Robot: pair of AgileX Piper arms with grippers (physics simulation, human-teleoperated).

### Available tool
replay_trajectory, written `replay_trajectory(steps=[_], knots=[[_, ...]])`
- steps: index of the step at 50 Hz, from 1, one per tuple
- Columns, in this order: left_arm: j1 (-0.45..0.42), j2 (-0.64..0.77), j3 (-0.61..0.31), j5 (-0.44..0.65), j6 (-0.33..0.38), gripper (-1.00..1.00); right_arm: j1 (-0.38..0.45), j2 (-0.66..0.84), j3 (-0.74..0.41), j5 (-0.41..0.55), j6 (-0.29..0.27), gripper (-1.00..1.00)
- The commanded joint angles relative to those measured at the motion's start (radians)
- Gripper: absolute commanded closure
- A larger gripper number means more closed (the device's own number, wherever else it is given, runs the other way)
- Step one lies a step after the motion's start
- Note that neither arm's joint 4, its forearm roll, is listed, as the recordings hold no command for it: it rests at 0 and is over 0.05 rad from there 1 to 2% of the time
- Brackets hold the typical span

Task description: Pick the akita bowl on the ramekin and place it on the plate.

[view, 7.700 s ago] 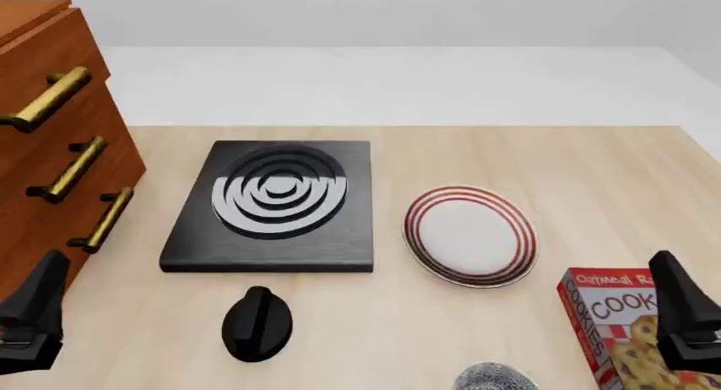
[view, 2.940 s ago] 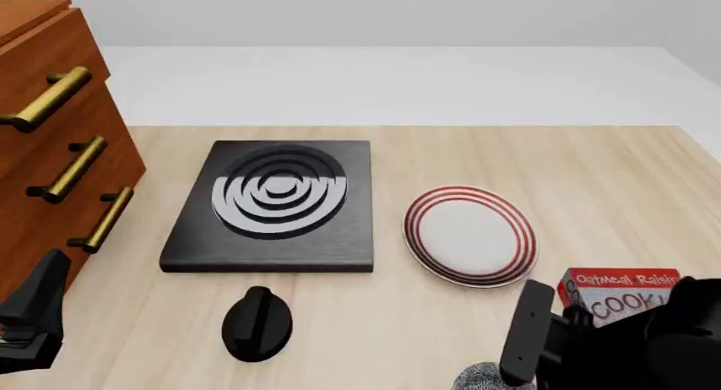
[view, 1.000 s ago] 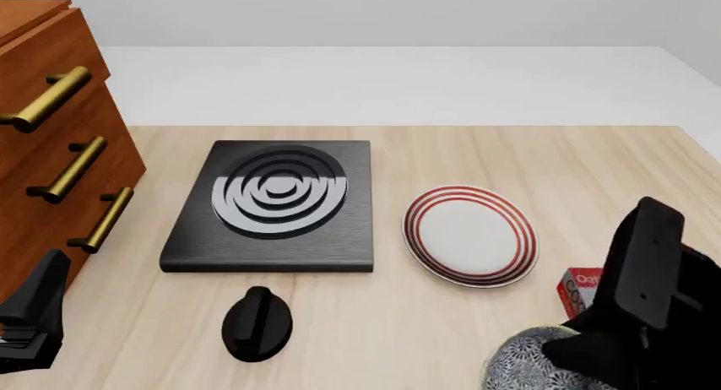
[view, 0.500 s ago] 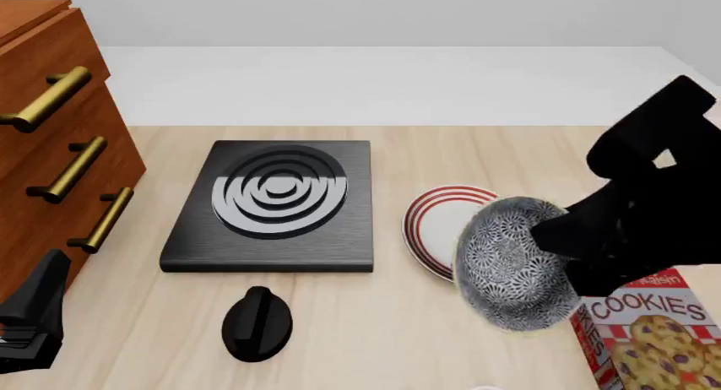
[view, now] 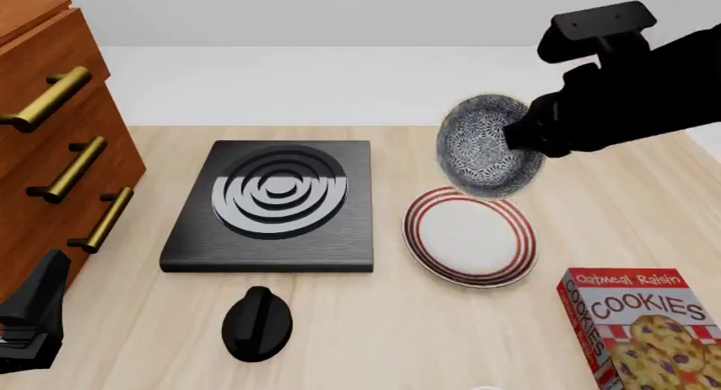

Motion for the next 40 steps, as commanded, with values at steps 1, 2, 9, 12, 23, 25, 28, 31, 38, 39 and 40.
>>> replay_trajectory(steps=[1,2,9,12,23,25,28,31,38,39,40], knots=[[0.000,0.000,0.000,0.000,0.000,-1.00,-0.101,0.126,-0.044,-0.084,-0.003,1.00],[0.000,0.000,0.000,0.000,0.000,-1.00,-0.101,0.126,-0.044,-0.084,-0.003,1.00],[0.000,0.000,0.000,0.000,0.000,-1.00,-0.154,0.211,-0.072,-0.119,-0.048,1.00],[0.000,0.000,0.000,0.000,0.000,-1.00,-0.158,0.233,-0.065,-0.135,-0.058,1.00],[0.000,0.000,0.000,0.000,0.000,-1.00,-0.165,0.290,-0.067,-0.176,-0.059,1.00],[0.000,0.000,0.000,0.000,0.000,-1.00,-0.164,0.295,-0.065,-0.181,-0.058,1.00],[0.000,0.000,0.000,0.000,0.000,-1.00,-0.173,0.312,-0.063,-0.195,-0.062,1.00],[0.000,0.000,0.000,0.000,0.000,-1.00,-0.190,0.334,-0.062,-0.213,-0.062,1.00],[0.000,0.000,0.000,0.000,0.000,-1.00,-0.201,0.376,-0.041,-0.265,-0.039,1.00],[0.000,0.000,0.000,0.000,0.000,-1.00,-0.199,0.381,-0.037,-0.272,-0.033,1.00],[0.000,0.000,0.000,0.000,0.000,-1.00,-0.198,0.385,-0.034,-0.277,-0.034,1.00]])
